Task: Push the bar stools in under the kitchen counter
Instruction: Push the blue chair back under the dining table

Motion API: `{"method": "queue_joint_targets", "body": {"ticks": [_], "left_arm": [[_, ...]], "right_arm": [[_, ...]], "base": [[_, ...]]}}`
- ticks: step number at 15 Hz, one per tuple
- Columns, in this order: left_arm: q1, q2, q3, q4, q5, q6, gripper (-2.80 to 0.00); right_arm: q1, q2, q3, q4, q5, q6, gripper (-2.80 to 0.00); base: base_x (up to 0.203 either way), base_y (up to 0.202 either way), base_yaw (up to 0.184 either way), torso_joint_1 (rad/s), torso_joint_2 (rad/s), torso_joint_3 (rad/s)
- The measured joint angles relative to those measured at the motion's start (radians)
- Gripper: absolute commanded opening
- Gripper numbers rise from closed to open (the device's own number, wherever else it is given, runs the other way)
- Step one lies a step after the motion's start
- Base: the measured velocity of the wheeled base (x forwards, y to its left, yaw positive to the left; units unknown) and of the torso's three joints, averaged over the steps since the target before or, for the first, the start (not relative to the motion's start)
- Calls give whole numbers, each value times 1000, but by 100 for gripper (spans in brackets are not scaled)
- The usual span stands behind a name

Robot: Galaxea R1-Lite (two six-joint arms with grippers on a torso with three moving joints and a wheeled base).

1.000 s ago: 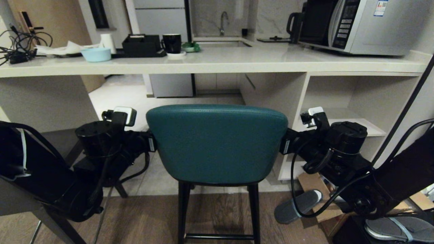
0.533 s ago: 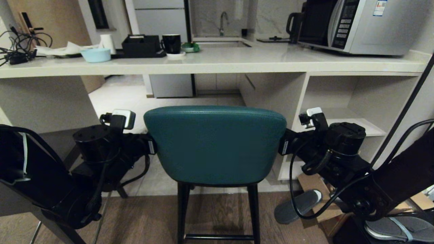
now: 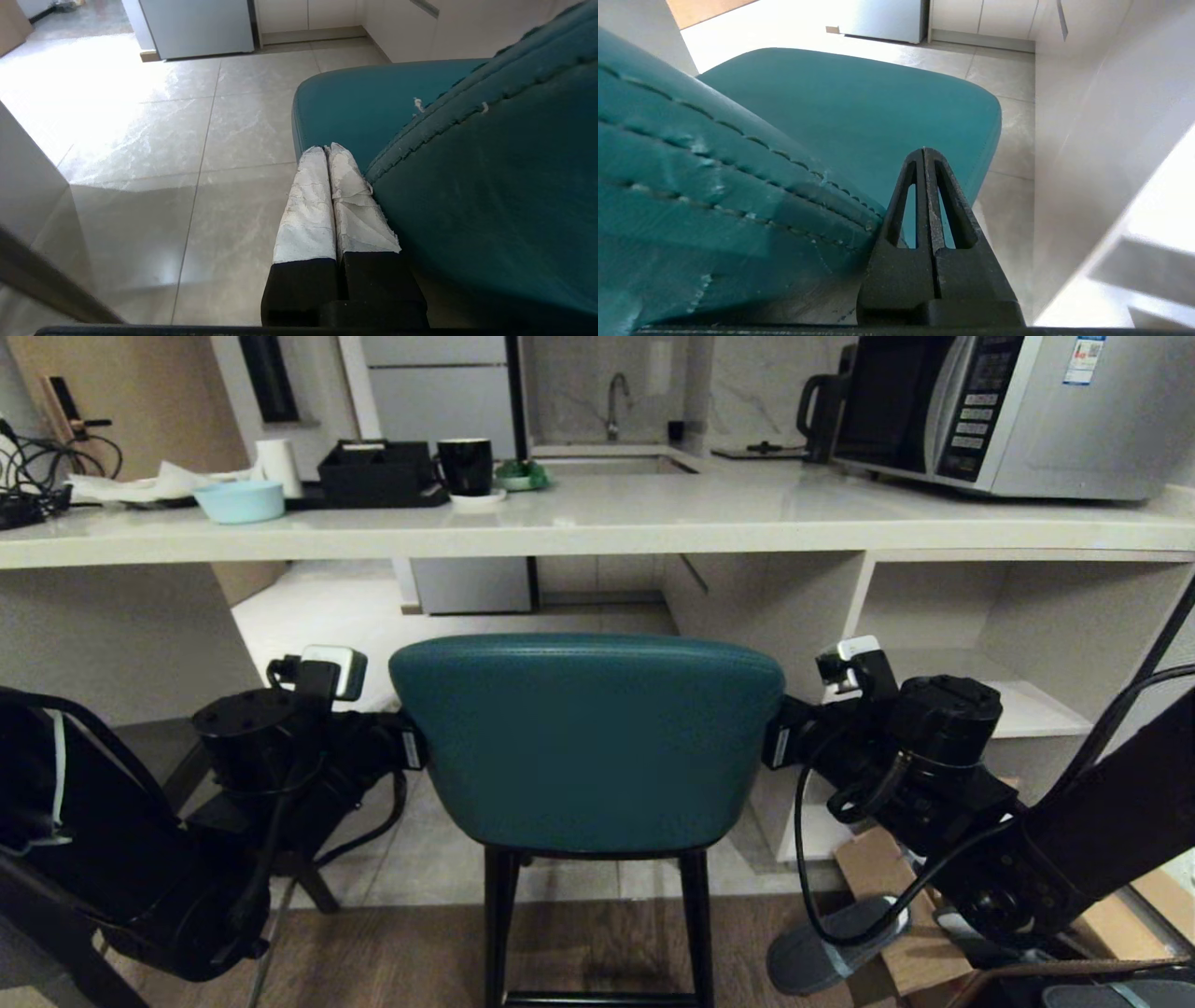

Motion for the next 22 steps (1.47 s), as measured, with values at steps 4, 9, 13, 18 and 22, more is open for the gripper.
{"method": "queue_joint_targets", "body": {"ticks": [4,9,13,18,22], "left_arm": [[0,0,1,5,-2,1,-280],[4,24,-38,10,-7,1,-280],[-4,63,-72,6,-4,1,-280],[-8,77,-68,5,32,4,-280],[-7,77,-55,-25,36,5,-280]], "right_arm": [[2,1,-1,-2,-3,0,-280],[3,-1,5,-10,-11,1,-280],[3,-3,-3,-10,-46,4,-280],[0,-1,-12,-10,-44,5,-280],[1,-3,-10,-11,-44,4,-280]], "base": [[192,0,1,5,1,1],[186,0,1,7,1,2],[188,0,0,3,4,2],[95,0,0,5,2,1],[0,0,0,0,0,0]]}}
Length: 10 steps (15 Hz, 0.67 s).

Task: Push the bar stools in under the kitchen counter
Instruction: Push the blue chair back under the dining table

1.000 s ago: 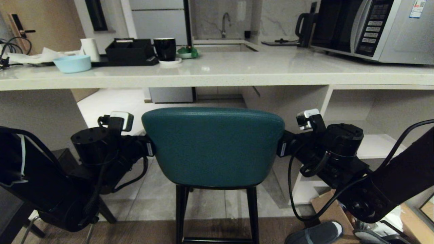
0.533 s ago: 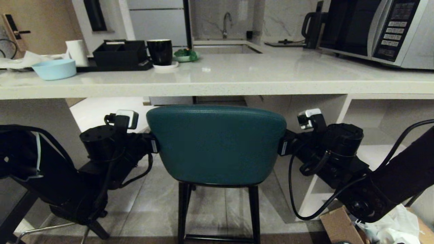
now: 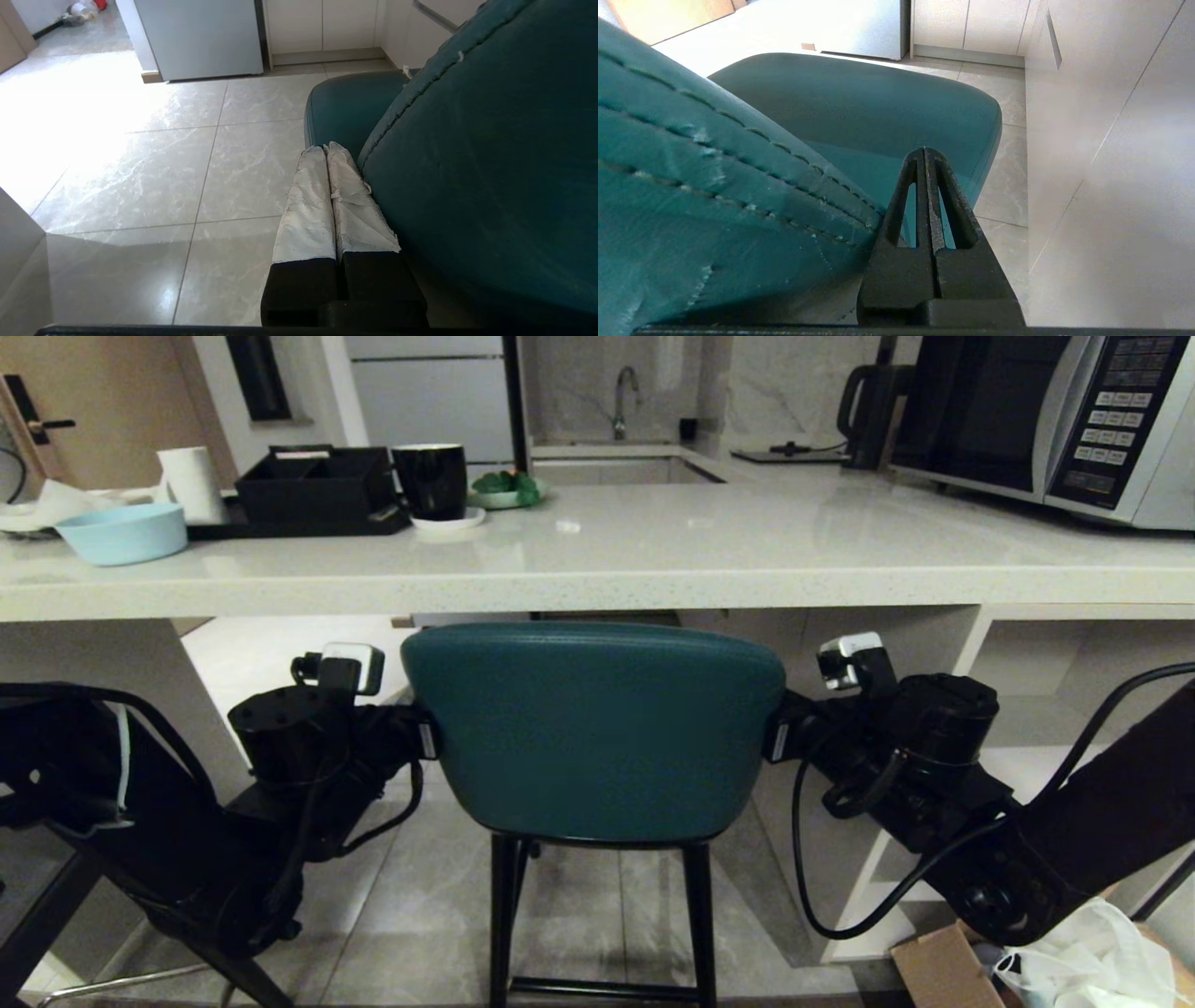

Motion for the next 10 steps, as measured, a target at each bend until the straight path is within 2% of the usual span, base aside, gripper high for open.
{"method": "queue_joint_targets", "body": {"ticks": [4,7,10], "left_arm": [[0,-18,64,-103,-3,3,-280],[7,-55,144,-117,-4,-6,-280],[12,-100,206,-107,23,-23,-280]], "right_arm": [[-6,-32,25,7,-35,11,-280],[-37,-85,71,14,-54,33,-280],[-66,-140,139,8,-69,36,-280]], "base": [[0,0,0,0,0,0],[0,0,0,0,0,0],[0,0,0,0,0,0]]}}
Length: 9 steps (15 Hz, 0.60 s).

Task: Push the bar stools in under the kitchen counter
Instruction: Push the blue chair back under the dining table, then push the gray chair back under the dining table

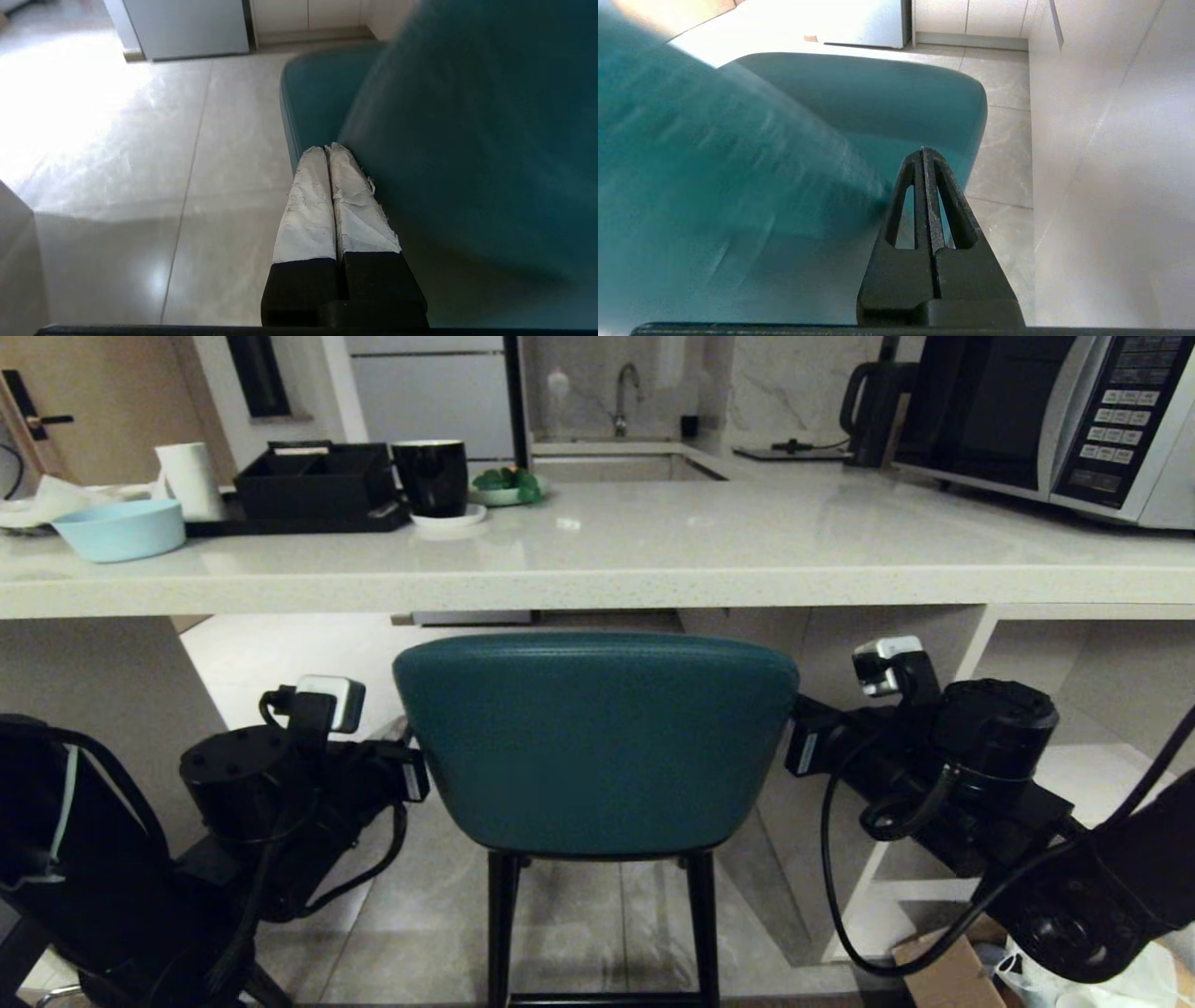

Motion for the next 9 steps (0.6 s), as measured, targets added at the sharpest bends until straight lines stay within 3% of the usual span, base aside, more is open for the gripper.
{"method": "queue_joint_targets", "body": {"ticks": [5,9], "left_arm": [[-7,-119,108,-7,19,-37,-280],[-2,-243,191,-8,103,-35,-280]], "right_arm": [[-21,-127,97,17,-76,0,-280],[-49,-294,131,114,-85,-2,-280]], "base": [[0,0,0,0,0,0],[0,0,0,0,0,0]]}}
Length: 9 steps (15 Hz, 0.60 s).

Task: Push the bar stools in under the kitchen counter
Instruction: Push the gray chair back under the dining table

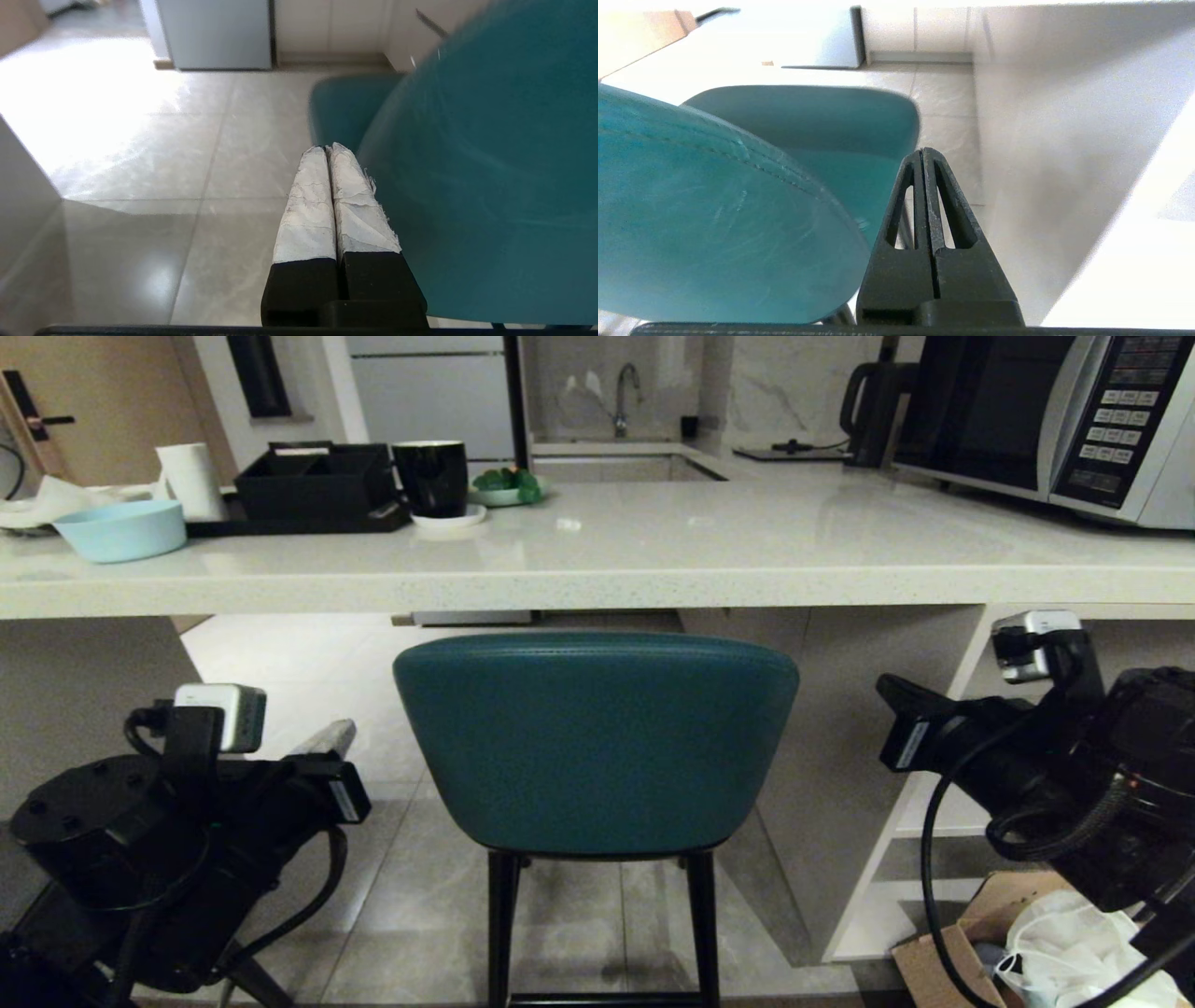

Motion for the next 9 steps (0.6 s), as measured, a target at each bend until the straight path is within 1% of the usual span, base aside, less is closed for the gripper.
{"method": "queue_joint_targets", "body": {"ticks": [2,4,6,7,9], "left_arm": [[4,-87,41,7,13,1,-280],[5,-198,63,79,40,2,-280],[6,-335,55,207,83,5,-280],[11,-412,41,290,101,7,-280],[51,-551,21,453,124,25,-280]], "right_arm": [[-24,-100,29,50,-1,-1,-280],[-67,-204,57,123,-1,-3,-280],[-140,-309,80,228,-17,-4,-280],[-172,-363,90,282,-34,-5,-280],[-207,-464,117,336,-47,-7,-280]], "base": [[0,0,0,0,0,0],[0,0,0,0,0,0],[0,0,0,0,0,0],[0,0,0,0,0,0],[0,0,0,0,0,0]]}}
